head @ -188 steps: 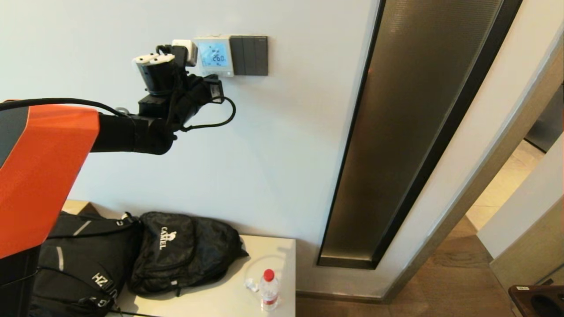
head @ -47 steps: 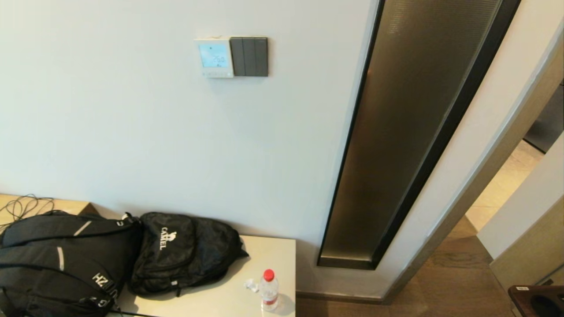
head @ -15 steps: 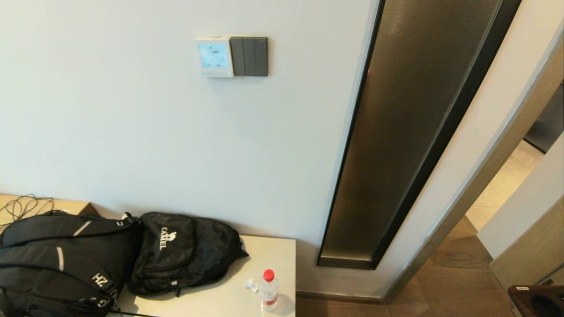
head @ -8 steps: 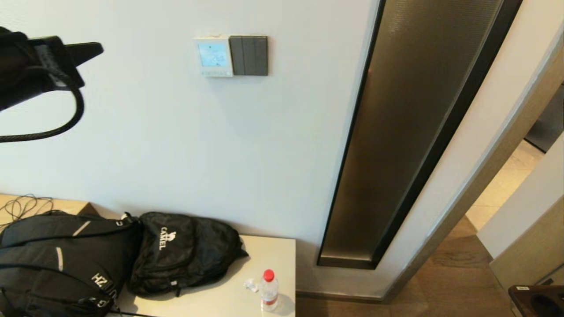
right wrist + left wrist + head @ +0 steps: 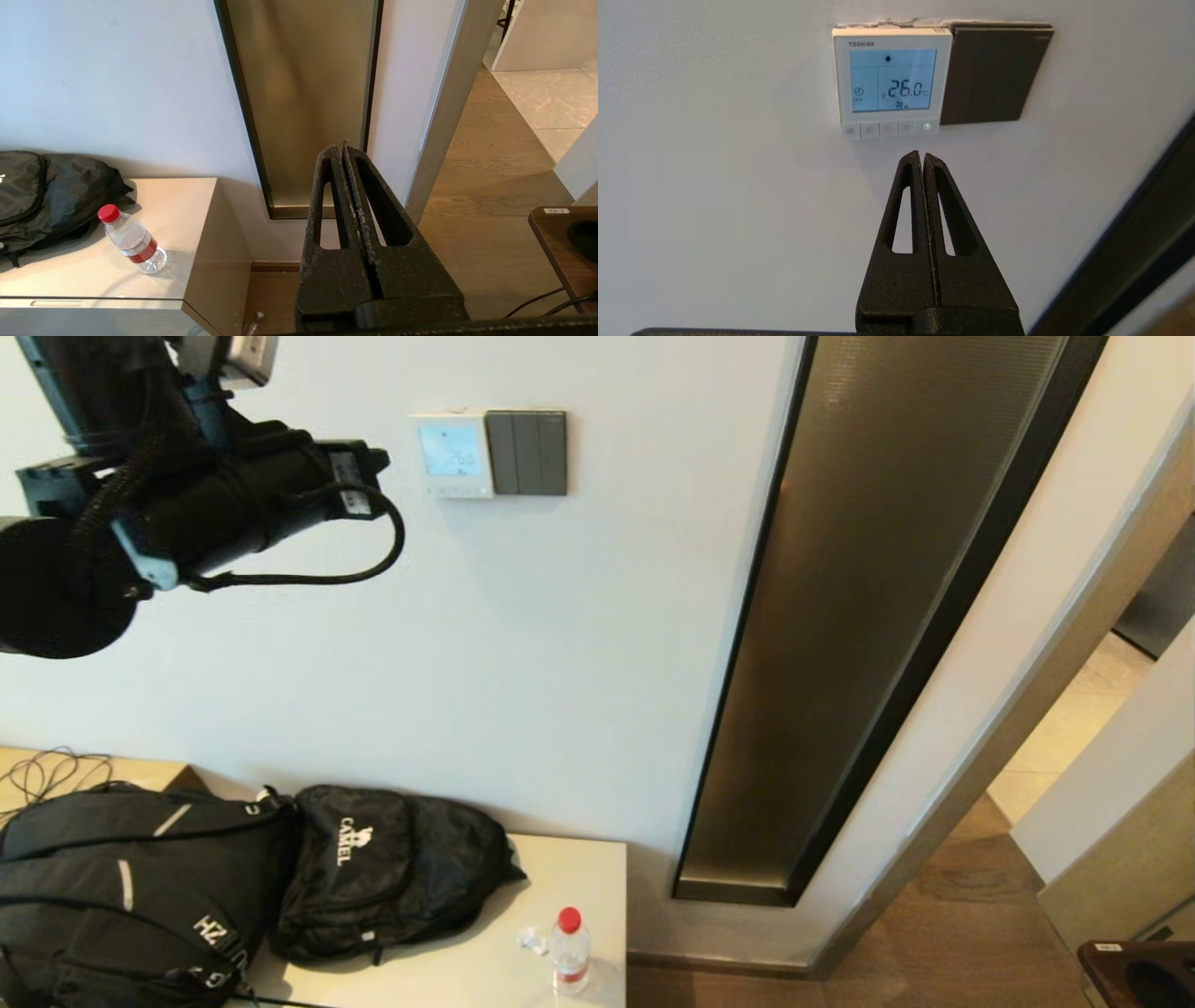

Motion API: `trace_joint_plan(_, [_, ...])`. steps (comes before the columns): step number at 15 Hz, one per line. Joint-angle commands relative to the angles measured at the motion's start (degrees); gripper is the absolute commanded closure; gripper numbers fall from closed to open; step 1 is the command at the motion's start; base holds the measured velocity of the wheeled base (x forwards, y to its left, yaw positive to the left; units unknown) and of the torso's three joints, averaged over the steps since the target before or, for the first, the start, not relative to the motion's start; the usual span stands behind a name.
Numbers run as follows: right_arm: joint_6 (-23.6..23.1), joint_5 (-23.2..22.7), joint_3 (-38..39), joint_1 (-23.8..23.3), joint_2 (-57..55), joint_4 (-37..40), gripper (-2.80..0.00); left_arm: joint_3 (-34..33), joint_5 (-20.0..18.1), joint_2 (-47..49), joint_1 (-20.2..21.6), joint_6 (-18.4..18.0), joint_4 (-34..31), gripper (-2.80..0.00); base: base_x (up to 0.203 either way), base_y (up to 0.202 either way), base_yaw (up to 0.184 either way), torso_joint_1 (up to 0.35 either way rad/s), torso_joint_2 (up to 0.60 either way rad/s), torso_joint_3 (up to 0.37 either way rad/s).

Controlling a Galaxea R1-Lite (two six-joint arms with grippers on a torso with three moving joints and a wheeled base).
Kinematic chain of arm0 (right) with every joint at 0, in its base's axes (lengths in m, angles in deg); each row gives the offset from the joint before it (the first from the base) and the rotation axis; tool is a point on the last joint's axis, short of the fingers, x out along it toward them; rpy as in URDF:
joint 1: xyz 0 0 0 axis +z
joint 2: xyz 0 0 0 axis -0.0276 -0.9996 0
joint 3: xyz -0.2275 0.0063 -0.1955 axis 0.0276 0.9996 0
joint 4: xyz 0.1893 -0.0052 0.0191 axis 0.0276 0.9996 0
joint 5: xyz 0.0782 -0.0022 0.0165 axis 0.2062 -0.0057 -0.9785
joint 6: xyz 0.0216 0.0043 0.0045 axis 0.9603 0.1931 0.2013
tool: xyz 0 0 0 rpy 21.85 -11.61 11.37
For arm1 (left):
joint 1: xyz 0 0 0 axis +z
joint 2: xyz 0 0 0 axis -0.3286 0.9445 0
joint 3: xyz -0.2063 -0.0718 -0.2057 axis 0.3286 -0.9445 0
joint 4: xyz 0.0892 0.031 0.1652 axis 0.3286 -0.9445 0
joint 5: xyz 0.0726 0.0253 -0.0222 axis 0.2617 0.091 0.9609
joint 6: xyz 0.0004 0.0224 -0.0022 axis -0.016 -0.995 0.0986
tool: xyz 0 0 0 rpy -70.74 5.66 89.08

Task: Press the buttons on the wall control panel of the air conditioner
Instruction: Turn off the central air conditioner

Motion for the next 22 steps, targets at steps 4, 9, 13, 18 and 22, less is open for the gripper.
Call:
trace_joint_plan(4, [-0.03,-0.02,0.09,0.00,-0.09,-0.05,0.00,6.08,0.78,11.14,-2.46,-2.05,4.09,0.00,0.000,0.000,0.000,0.000,0.00,0.000])
trace_joint_plan(9, [-0.03,-0.02,0.09,0.00,-0.09,-0.14,0.00,12.86,1.08,17.09,-5.25,-2.06,4.07,0.00,0.000,0.000,0.000,0.000,0.00,0.000])
trace_joint_plan(13, [-0.03,-0.02,0.09,0.00,-0.09,-0.14,0.00,17.28,1.17,21.14,-5.99,-2.06,3.79,0.00,0.000,0.000,0.000,0.000,0.00,0.000])
trace_joint_plan(18, [-0.03,-0.02,0.09,0.00,-0.09,-0.14,0.00,22.93,2.70,23.49,-5.44,-2.14,2.09,0.00,0.000,0.000,0.000,0.000,0.00,0.000])
trace_joint_plan(22, [-0.11,-0.02,0.01,0.00,-0.09,-0.14,0.00,25.48,2.81,24.66,-4.01,-2.15,0.36,0.00,0.000,0.000,0.000,0.000,0.00,0.000])
